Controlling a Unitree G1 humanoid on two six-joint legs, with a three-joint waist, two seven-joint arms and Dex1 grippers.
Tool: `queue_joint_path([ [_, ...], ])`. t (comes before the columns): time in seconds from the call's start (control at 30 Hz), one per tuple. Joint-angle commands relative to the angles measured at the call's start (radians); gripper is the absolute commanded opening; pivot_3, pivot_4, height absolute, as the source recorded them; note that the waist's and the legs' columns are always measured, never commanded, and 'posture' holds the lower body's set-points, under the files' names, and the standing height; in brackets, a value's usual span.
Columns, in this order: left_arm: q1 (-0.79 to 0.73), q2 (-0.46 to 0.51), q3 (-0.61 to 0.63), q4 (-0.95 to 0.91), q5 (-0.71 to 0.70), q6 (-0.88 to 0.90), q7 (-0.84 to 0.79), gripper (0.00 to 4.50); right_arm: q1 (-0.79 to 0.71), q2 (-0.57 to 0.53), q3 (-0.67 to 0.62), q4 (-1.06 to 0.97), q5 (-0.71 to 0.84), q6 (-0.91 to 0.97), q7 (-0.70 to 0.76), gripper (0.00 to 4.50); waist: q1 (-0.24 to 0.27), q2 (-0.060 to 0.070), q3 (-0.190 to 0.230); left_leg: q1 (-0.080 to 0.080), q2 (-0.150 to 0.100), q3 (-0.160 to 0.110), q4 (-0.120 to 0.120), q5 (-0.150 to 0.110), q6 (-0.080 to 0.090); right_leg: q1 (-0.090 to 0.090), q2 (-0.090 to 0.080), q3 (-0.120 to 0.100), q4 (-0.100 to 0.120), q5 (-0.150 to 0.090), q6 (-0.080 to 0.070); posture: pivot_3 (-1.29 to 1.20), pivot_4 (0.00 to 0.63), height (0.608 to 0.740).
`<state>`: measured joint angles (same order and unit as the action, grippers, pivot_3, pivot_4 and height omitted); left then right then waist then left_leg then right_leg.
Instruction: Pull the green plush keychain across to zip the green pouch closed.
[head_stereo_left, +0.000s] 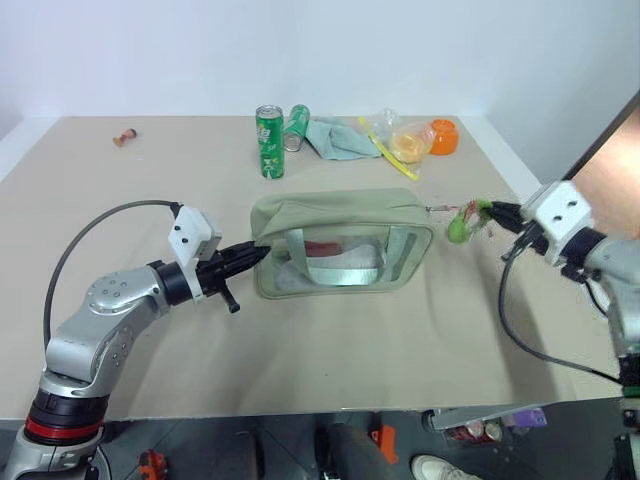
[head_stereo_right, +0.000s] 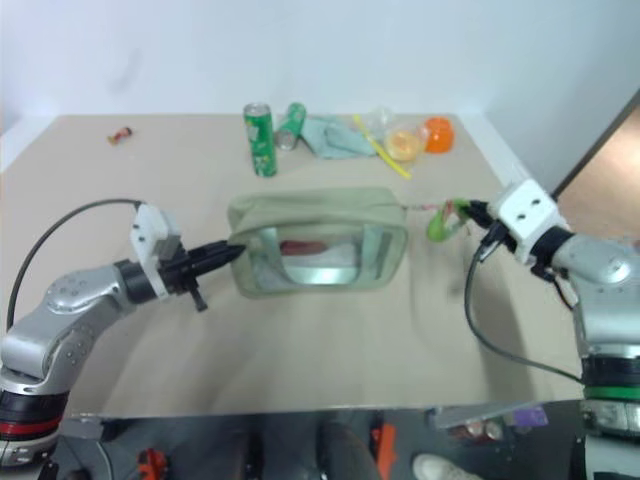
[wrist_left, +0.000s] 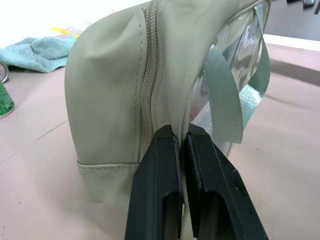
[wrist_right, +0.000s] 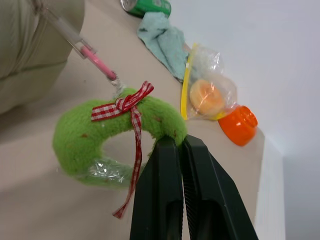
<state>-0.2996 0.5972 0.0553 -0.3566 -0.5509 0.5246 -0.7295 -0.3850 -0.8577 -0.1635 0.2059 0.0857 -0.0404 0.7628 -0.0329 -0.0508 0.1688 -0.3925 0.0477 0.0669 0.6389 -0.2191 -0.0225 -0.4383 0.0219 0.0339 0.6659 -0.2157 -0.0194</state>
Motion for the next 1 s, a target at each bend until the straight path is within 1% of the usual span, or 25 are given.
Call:
queue_joint_path([
  [0.03, -0.005, 0.001, 0.019, -0.005, 0.004, -0.001, 0.009, 0.00, 0.060, 0.009, 0.013, -0.029, -0.034, -0.024, -0.020, 0.03, 0.000, 0.000, 0.000, 0.000, 0.000, 0.000, 0.000, 0.000, 0.000, 0.000, 0.000, 0.000, 0.000, 0.000, 0.000, 0.00, 0.150, 0.740],
  [0.23, 0.000, -0.003, 0.022, -0.012, 0.003, 0.000, 0.021, 0.00, 0.138, 0.069, 0.091, -0.002, -0.084, -0.086, -0.033, 0.03, -0.001, 0.000, 0.000, 0.001, 0.000, 0.000, 0.000, 0.000, 0.000, 0.001, 0.001, 0.000, 0.000, 0.000, 0.000, 0.00, 0.150, 0.740],
  [0.47, -0.004, -0.013, 0.017, -0.010, 0.001, 0.002, 0.030, 0.00, 0.067, 0.145, 0.148, 0.083, -0.110, -0.144, -0.063, 0.03, -0.002, 0.000, 0.000, 0.003, 0.000, 0.000, 0.000, 0.000, 0.000, 0.002, 0.003, 0.001, 0.000, 0.001, 0.000, 0.00, 0.150, 0.740],
  [0.63, -0.005, -0.017, 0.019, -0.009, 0.004, 0.002, 0.036, 0.00, 0.003, 0.190, 0.133, 0.111, -0.081, -0.129, -0.088, 0.03, -0.001, 0.000, 0.000, 0.003, 0.000, 0.000, 0.000, 0.000, 0.000, 0.002, 0.003, 0.000, 0.000, 0.001, -0.001, 0.00, 0.150, 0.740],
  [0.67, -0.006, -0.020, 0.027, -0.006, -0.004, 0.005, 0.037, 0.00, -0.008, 0.189, 0.123, 0.107, -0.058, -0.103, -0.069, 0.03, -0.001, 0.000, 0.000, 0.002, 0.000, 0.000, 0.000, 0.000, 0.000, 0.002, 0.003, 0.001, 0.000, 0.001, -0.001, 0.00, 0.150, 0.740],
  [0.7, -0.007, -0.022, 0.037, -0.002, -0.013, 0.005, 0.036, 0.00, -0.014, 0.182, 0.110, 0.099, -0.041, -0.085, -0.059, 0.32, -0.001, 0.000, 0.000, 0.002, 0.000, 0.000, 0.000, 0.000, 0.000, 0.001, 0.003, 0.001, 0.000, 0.001, -0.001, 0.00, 0.150, 0.740],
  [0.73, -0.009, -0.023, 0.045, 0.001, -0.027, 0.015, 0.036, 0.58, -0.014, 0.174, 0.097, 0.085, -0.015, -0.063, -0.040, 0.72, -0.001, 0.000, 0.000, 0.002, 0.000, 0.000, 0.000, 0.000, 0.000, 0.001, 0.002, 0.001, 0.000, 0.001, -0.001, 0.00, 0.150, 0.740],
  [0.77, -0.009, -0.020, 0.048, 0.002, -0.032, 0.018, 0.031, 0.77, -0.009, 0.167, 0.086, 0.071, 0.004, -0.049, -0.027, 0.99, -0.001, 0.000, 0.000, 0.002, 0.000, 0.000, 0.000, 0.000, 0.000, 0.001, 0.002, 0.001, 0.000, 0.001, -0.001, 0.00, 0.150, 0.740],
  [0.8, -0.010, -0.013, 0.047, 0.002, -0.031, 0.017, 0.023, 1.07, -0.003, 0.162, 0.077, 0.057, 0.024, -0.033, -0.015, 1.33, 0.000, 0.000, 0.000, 0.002, 0.000, 0.000, 0.000, 0.000, 0.000, 0.001, 0.003, 0.001, 0.000, 0.001, 0.000, 0.00, 0.150, 0.740],
  [0.87, -0.012, -0.007, 0.055, -0.004, -0.036, 0.020, 0.017, 1.77, 0.018, 0.151, 0.048, 0.016, 0.085, 0.013, 0.027, 2.04, 0.000, 0.000, 0.000, 0.001, 0.000, 0.000, 0.000, 0.000, 0.000, 0.001, 0.003, 0.001, 0.000, 0.001, 0.000, 0.00, 0.150, 0.740],
  [0.9, -0.012, -0.007, 0.060, -0.006, -0.040, 0.022, 0.017, 2.07, 0.026, 0.146, 0.037, 0.000, 0.104, 0.029, 0.039, 2.32, 0.001, 0.000, 0.000, 0.001, 0.000, 0.000, 0.000, 0.000, 0.000, 0.001, 0.003, 0.001, 0.000, 0.001, 0.000, 0.00, 0.150, 0.740],
  [1.0, -0.019, -0.003, 0.121, -0.010, -0.085, 0.046, 0.032, 3.09, 0.089, 0.107, -0.046, -0.080, 0.209, 0.121, 0.093, 3.38, 0.002, 0.000, 0.000, 0.001, 0.000, 0.000, 0.000, 0.000, 0.000, 0.001, 0.002, 0.001, 0.000, 0.000, 0.000, 0.00, 0.150, 0.740],
])
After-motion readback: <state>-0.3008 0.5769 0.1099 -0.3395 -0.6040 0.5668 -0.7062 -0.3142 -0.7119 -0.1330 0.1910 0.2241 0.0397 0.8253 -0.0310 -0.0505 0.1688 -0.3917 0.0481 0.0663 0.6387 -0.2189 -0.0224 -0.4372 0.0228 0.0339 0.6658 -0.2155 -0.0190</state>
